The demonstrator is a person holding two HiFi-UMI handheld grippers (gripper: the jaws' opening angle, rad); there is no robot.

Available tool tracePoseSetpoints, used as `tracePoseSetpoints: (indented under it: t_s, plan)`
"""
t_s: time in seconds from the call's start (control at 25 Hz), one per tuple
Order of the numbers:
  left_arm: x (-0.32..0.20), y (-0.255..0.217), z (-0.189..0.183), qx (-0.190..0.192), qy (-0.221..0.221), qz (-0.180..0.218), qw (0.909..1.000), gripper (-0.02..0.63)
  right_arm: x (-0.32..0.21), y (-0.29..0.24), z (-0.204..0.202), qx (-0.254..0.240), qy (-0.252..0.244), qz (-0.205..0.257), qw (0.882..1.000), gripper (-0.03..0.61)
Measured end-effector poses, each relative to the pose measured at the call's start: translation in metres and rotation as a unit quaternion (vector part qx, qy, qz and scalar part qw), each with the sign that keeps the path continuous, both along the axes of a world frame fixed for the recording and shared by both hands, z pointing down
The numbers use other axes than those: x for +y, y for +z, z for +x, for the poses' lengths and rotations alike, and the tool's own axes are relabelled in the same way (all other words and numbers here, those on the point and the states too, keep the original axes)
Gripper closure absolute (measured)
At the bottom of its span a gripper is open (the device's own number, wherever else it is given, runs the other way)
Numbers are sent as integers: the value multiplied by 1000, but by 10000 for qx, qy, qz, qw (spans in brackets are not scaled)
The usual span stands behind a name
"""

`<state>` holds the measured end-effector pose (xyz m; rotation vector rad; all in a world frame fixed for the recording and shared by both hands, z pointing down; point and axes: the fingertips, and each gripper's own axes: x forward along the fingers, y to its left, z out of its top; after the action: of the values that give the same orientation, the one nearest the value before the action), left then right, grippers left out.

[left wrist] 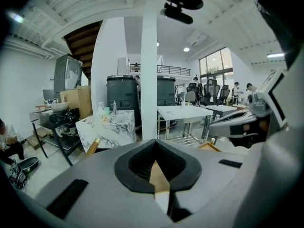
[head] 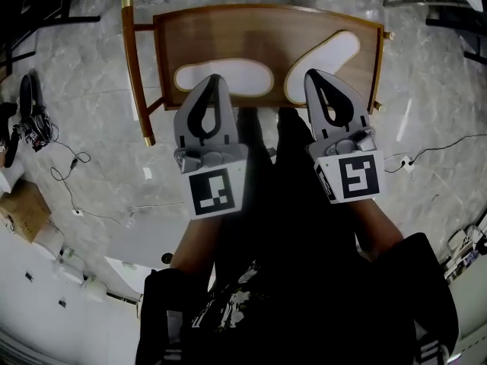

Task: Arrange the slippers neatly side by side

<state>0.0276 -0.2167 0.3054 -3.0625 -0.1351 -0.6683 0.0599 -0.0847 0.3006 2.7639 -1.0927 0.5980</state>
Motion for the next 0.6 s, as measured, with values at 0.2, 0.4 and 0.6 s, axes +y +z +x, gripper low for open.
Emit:
tracePoseSetpoints:
  t_s: [0.2,0.4,0.6]
  plan:
    - [2,25,-2,-279,310,-27,9991,612,4,19,1,-149,284,-81,9995,580]
    - [3,43,3,-468,696,54,9965,612,5,39,-2,-335,514,-125,9980,580]
    - [4,65,6,-727,980,32,9925,612,9,56,-6,-485,764,-154,9958,580]
